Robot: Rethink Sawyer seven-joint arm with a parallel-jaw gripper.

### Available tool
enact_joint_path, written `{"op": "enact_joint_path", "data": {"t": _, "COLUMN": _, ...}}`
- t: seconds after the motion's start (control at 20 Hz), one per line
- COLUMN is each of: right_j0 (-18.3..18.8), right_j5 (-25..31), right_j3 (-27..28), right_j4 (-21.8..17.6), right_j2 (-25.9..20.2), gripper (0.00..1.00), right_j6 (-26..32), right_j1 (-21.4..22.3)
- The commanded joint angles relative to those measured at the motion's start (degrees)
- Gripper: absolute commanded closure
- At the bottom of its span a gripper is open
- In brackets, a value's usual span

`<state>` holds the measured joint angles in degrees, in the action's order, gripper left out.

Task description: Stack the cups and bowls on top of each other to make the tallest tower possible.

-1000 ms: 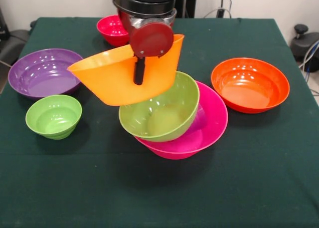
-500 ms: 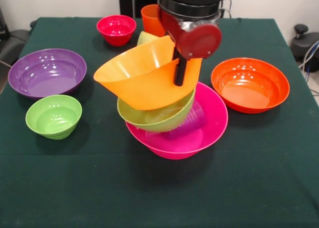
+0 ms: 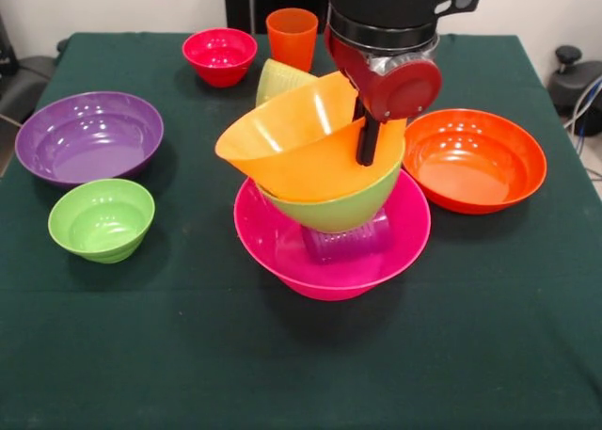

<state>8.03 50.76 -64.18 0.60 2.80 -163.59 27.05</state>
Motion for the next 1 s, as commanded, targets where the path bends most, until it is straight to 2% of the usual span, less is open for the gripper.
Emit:
{"op": "enact_joint_path", "data": {"t": 0.05, "right_j0": 1.5, "right_j5": -3.5, "right_j3": -8.6, "right_j4": -0.8, "right_j2": -5.9, "gripper": 1.0, "right_j6": 7.9, "right_j1": 2.2}}
{"op": "enact_joint_path", "data": {"t": 0.45, "right_j0": 1.5, "right_j5": -3.6, "right_j3": -9.8, "right_j4": -2.7, "right_j2": -3.7, "gripper": 1.0, "right_j6": 6.7, "right_j1": 3.3}}
{"op": "enact_joint_path", "data": {"t": 1.0, "right_j0": -0.8, "right_j5": -2.7, "right_j3": -10.4, "right_j4": -4.6, "right_j2": -1.7, "gripper": 1.0, "right_j6": 5.0, "right_j1": 3.6}}
